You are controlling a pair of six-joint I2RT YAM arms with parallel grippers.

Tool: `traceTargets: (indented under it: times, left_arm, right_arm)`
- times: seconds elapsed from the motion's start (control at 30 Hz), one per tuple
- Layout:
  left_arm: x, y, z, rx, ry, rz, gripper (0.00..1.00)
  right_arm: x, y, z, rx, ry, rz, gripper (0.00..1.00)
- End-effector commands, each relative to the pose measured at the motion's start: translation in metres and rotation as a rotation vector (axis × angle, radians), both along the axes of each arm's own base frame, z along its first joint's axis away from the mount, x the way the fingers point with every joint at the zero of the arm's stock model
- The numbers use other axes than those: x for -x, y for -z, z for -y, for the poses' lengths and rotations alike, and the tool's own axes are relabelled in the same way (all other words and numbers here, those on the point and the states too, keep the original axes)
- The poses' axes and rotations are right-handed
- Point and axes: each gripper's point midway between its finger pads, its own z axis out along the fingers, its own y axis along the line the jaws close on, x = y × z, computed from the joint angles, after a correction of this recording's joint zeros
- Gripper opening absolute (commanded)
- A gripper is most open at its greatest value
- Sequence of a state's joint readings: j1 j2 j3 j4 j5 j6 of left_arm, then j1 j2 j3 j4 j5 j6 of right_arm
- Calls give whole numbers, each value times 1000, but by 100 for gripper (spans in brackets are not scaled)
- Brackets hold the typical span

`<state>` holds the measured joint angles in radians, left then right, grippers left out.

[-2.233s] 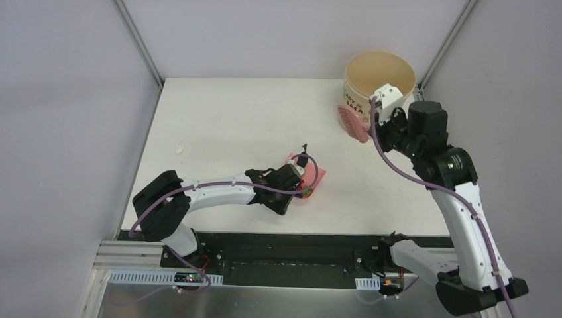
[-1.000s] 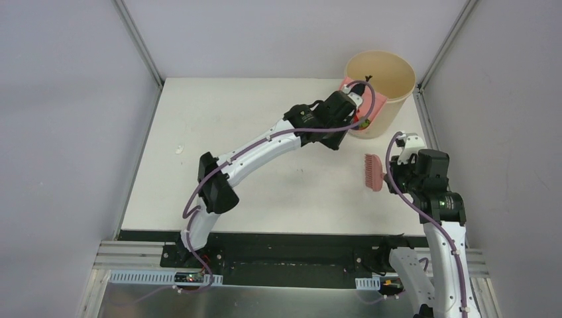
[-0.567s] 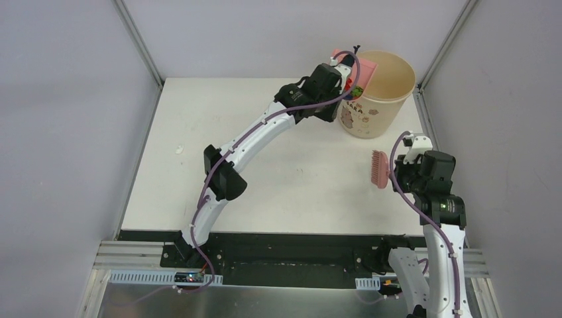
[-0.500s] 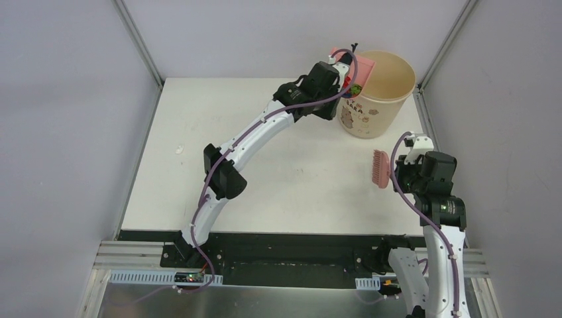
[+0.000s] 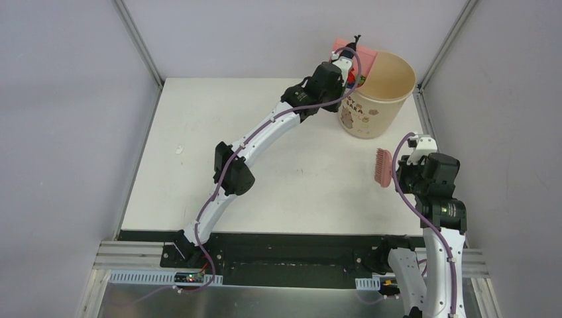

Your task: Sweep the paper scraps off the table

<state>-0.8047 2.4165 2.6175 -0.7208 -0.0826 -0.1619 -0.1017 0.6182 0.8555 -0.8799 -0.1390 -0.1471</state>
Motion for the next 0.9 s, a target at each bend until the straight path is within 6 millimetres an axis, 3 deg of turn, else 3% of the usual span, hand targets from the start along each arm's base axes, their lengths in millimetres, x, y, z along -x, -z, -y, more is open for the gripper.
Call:
traceTargets:
  times: [0.0, 0.27, 0.5, 0.73, 0.87]
  left_arm:
    - [-33, -62, -3, 82, -93, 226, 0]
    - [-71, -80, -13, 46, -224, 435, 0]
    - [-99, -76, -9, -37, -245, 625, 0]
    - [-109, -82, -16, -237, -209, 793, 0]
    - [-102, -74, -15, -361, -134, 795, 0]
  right_arm:
    - [-9, -11, 0, -9, 5, 62, 0]
    - [-9, -12, 0, -10, 1, 64, 0]
    - [-9, -12, 1, -10, 5, 67, 0]
    - [-9, -11, 0, -13, 1, 62, 0]
    - [-10, -11, -1, -13, -4, 61, 0]
